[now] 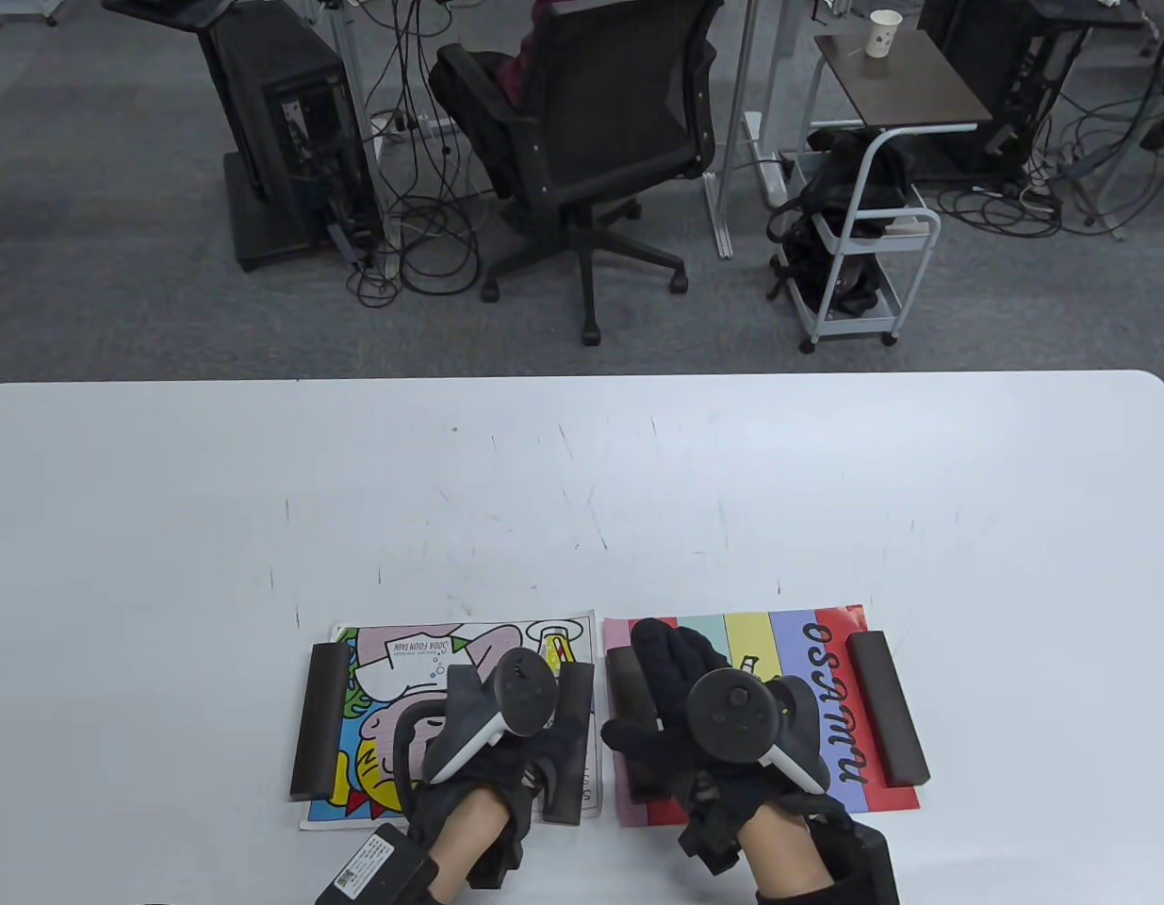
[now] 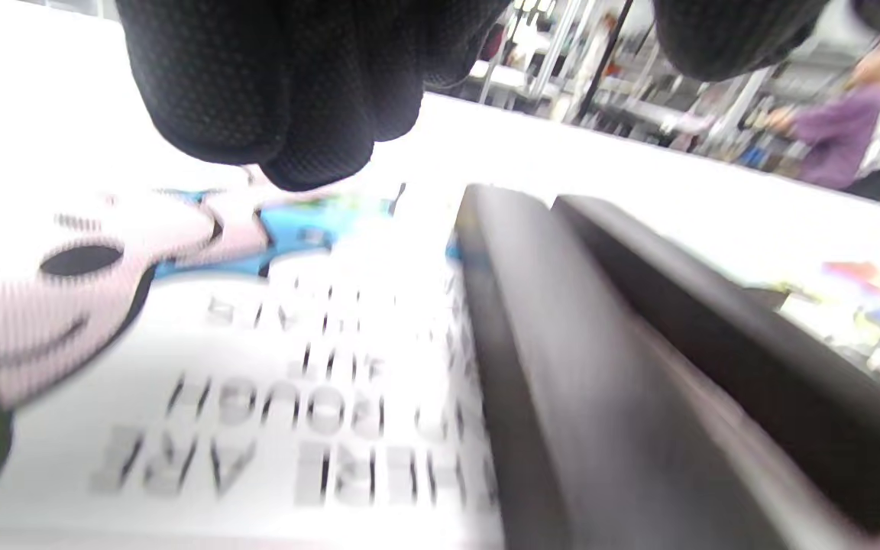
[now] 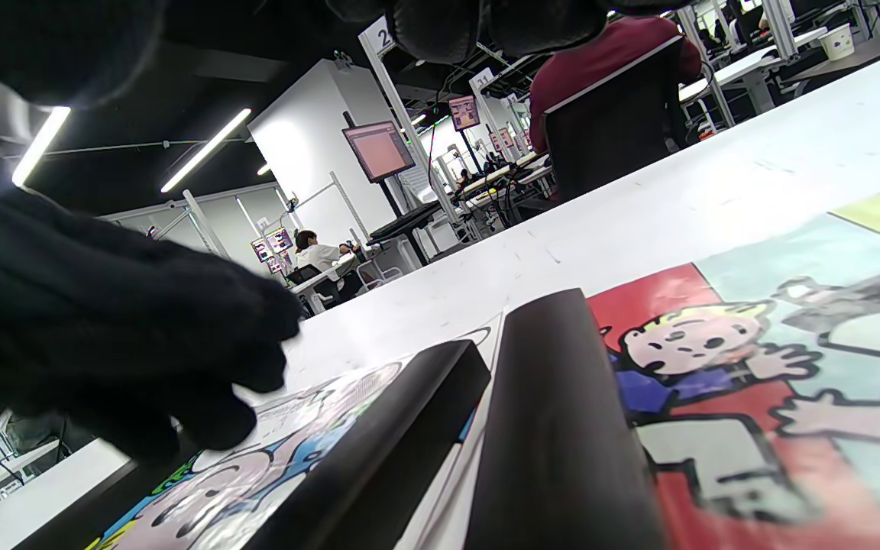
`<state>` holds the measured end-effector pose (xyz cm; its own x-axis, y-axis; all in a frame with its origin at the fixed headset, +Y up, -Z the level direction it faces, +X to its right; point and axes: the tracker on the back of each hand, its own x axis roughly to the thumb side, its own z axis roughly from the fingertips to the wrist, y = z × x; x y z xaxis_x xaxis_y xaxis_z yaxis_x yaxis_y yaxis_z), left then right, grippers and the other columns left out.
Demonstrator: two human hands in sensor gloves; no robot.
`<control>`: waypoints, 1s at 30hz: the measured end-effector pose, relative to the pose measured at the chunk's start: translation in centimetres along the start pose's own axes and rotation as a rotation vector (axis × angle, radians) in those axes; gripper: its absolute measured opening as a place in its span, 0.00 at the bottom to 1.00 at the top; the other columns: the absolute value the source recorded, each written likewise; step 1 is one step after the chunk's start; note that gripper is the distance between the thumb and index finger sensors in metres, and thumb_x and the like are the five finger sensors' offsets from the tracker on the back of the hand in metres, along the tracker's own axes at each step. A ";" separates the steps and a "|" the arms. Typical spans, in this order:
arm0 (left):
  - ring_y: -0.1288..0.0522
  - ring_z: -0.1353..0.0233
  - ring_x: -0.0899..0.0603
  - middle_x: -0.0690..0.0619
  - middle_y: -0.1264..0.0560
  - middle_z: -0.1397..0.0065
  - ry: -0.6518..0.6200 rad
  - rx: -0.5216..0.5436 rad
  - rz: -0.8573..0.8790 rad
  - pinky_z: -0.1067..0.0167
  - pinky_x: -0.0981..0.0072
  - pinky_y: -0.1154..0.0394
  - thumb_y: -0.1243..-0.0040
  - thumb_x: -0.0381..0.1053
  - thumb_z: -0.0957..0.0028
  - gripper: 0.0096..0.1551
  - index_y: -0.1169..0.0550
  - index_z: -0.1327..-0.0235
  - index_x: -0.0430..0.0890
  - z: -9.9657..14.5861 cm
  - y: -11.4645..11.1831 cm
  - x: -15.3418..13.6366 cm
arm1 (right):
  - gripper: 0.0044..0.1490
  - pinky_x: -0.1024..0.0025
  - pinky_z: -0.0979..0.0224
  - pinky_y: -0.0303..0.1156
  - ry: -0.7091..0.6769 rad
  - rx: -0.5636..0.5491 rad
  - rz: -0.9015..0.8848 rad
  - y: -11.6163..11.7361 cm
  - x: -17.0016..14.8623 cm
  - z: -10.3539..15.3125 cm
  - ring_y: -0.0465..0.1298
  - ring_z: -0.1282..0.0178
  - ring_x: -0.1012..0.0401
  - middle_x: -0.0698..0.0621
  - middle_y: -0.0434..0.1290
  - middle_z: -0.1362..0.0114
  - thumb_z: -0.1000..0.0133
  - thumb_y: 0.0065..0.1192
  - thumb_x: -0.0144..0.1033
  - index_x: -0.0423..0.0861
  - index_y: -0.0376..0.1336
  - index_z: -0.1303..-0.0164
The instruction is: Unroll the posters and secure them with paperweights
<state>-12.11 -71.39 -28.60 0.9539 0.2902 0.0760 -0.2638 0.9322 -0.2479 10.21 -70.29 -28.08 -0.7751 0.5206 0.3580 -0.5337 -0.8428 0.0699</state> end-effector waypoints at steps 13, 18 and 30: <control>0.35 0.22 0.29 0.38 0.39 0.21 -0.238 0.262 0.346 0.32 0.40 0.30 0.47 0.71 0.52 0.51 0.41 0.23 0.43 1.4 3.5 -5.1 | 0.60 0.39 0.21 0.52 0.025 0.029 -0.035 0.2 -0.4 -0.1 0.53 0.19 0.40 0.44 0.51 0.16 0.57 0.60 0.69 0.48 0.42 0.25; 0.36 0.22 0.28 0.38 0.40 0.20 -0.281 0.272 0.388 0.32 0.39 0.32 0.48 0.73 0.53 0.51 0.41 0.23 0.44 1.2 2.2 -6.1 | 0.60 0.39 0.21 0.52 0.038 0.036 -0.047 0.3 -0.7 -0.2 0.53 0.19 0.40 0.44 0.51 0.16 0.57 0.60 0.69 0.48 0.42 0.25; 0.37 0.22 0.28 0.37 0.40 0.20 -0.247 0.241 0.448 0.32 0.37 0.33 0.48 0.73 0.53 0.52 0.40 0.23 0.43 0.7 0.8 -8.2 | 0.60 0.39 0.21 0.52 0.059 0.058 -0.048 0.7 -1.2 -0.6 0.53 0.19 0.40 0.45 0.51 0.16 0.57 0.61 0.68 0.48 0.42 0.25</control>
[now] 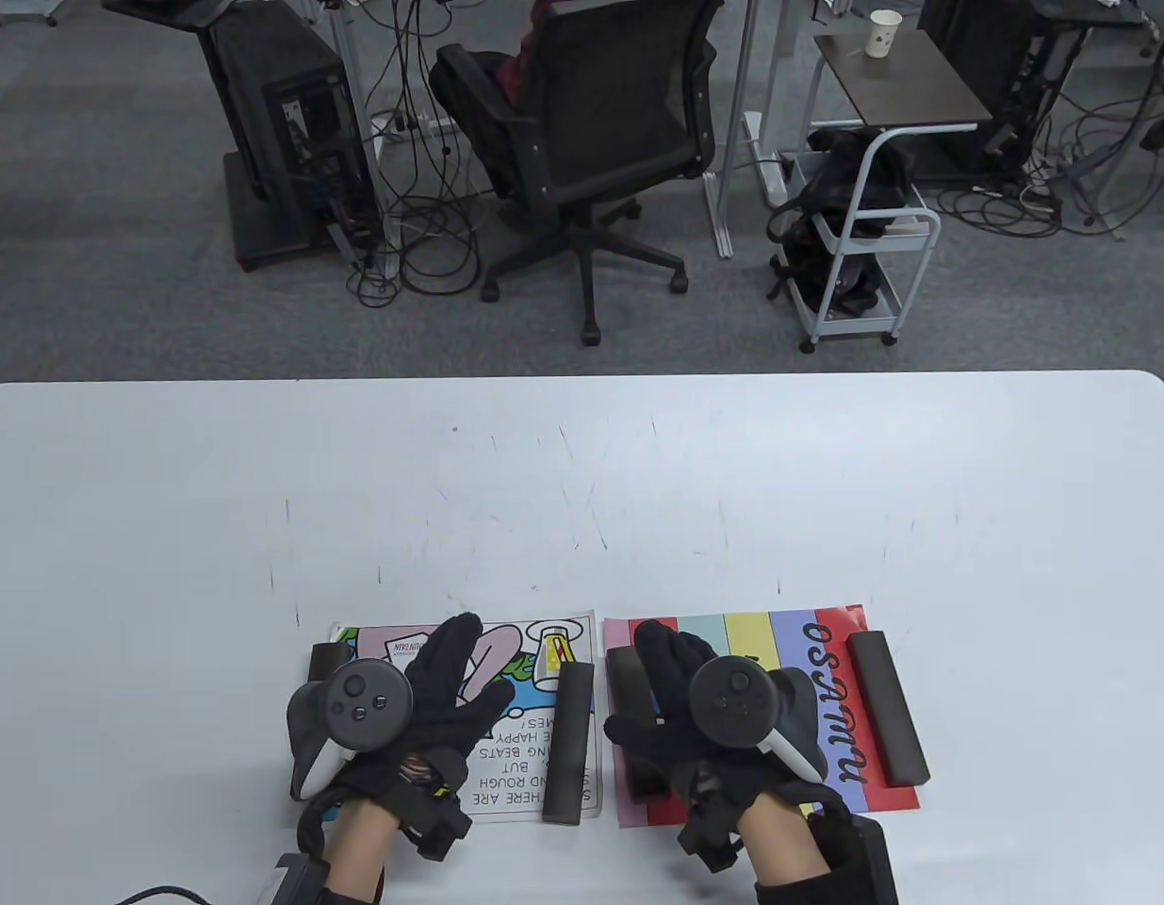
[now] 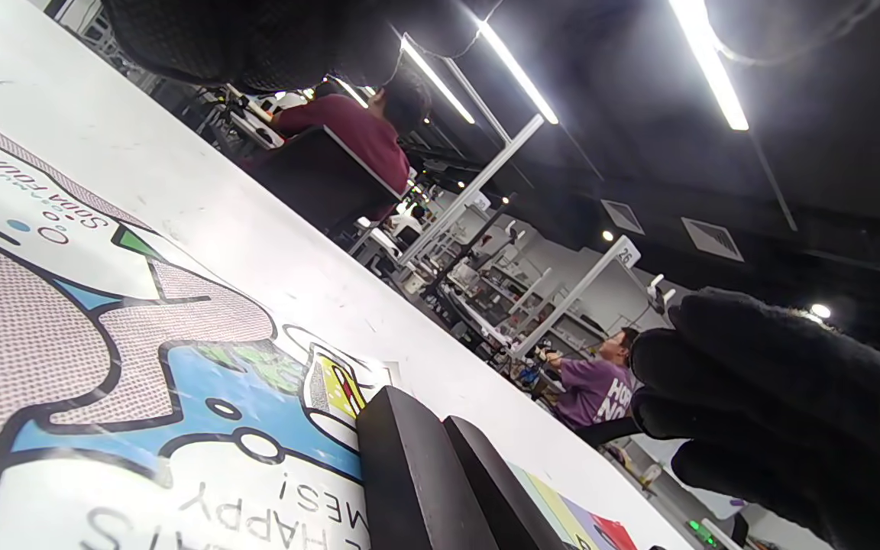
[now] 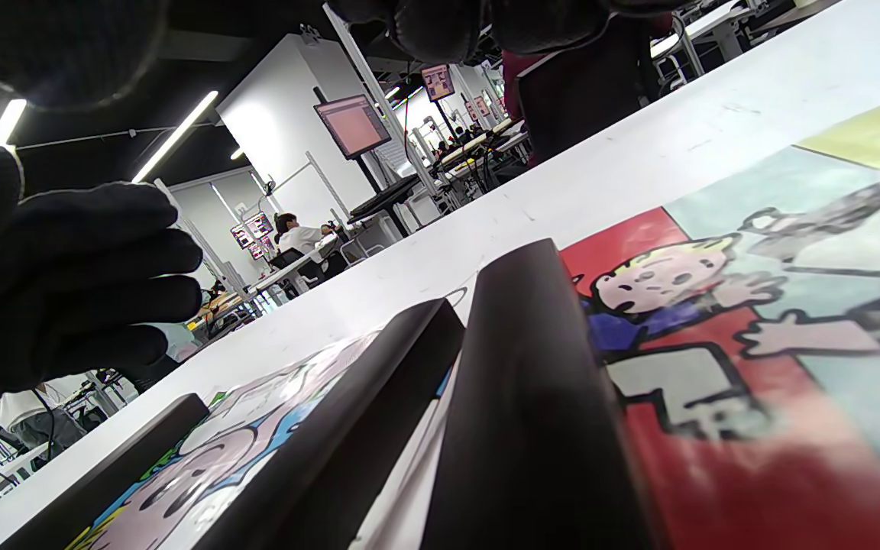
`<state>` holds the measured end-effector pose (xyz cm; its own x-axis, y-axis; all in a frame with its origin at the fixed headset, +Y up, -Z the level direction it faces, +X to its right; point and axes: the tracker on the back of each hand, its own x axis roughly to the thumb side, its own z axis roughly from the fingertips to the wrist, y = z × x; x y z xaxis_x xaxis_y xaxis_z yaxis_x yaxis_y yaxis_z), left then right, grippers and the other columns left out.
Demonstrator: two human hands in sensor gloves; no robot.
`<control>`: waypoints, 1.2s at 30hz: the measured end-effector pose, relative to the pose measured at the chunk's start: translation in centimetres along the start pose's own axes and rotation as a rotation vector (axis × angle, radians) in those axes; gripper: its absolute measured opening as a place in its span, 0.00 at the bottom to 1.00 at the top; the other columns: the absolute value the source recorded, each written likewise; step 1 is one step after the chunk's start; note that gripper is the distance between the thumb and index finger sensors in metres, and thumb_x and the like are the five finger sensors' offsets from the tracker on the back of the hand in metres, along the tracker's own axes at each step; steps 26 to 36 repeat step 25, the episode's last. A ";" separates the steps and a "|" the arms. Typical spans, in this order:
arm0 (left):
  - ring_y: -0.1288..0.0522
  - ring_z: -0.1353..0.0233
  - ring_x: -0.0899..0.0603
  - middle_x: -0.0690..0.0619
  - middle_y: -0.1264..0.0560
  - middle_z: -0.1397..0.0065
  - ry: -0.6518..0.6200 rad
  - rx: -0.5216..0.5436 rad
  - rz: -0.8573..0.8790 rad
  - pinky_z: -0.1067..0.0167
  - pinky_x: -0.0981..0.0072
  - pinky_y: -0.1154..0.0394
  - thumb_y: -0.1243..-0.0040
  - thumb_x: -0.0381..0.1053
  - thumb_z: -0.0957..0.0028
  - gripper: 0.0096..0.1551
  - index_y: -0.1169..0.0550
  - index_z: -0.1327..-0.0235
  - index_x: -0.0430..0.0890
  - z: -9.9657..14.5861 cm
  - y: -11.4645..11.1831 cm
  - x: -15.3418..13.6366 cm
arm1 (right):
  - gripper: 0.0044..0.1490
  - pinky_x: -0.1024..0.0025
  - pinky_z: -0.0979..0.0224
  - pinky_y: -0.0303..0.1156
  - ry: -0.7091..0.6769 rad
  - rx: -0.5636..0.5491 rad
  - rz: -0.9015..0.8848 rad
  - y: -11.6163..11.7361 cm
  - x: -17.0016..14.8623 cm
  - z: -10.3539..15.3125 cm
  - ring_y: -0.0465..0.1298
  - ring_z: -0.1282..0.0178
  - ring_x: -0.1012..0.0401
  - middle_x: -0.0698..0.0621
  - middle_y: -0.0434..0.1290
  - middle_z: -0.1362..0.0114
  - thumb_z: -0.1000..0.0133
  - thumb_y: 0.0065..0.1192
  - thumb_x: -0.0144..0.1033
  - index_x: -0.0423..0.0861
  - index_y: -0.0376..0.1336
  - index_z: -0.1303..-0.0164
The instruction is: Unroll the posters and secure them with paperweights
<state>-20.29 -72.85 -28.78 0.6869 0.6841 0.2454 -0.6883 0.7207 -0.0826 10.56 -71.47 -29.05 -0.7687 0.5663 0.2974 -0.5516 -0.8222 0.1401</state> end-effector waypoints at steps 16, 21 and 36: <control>0.34 0.23 0.29 0.37 0.39 0.21 -0.003 -0.016 -0.033 0.33 0.38 0.31 0.48 0.73 0.53 0.52 0.40 0.23 0.43 0.4 -0.8 -0.4 | 0.60 0.39 0.21 0.52 0.004 0.008 0.007 0.4 -0.2 0.1 0.53 0.19 0.40 0.44 0.51 0.16 0.57 0.61 0.68 0.48 0.42 0.25; 0.35 0.23 0.29 0.38 0.39 0.21 -0.007 -0.023 -0.032 0.33 0.37 0.32 0.48 0.73 0.53 0.52 0.40 0.23 0.43 0.4 -0.9 -0.4 | 0.60 0.39 0.21 0.52 0.003 0.009 0.013 0.4 -0.2 0.1 0.53 0.19 0.40 0.44 0.51 0.16 0.57 0.61 0.68 0.48 0.42 0.25; 0.35 0.23 0.28 0.38 0.39 0.21 -0.005 -0.025 -0.031 0.33 0.37 0.32 0.48 0.73 0.53 0.52 0.40 0.23 0.43 0.5 -0.9 -0.4 | 0.60 0.39 0.21 0.52 0.005 0.011 0.017 0.4 -0.2 0.1 0.53 0.19 0.40 0.44 0.51 0.16 0.57 0.61 0.68 0.48 0.42 0.25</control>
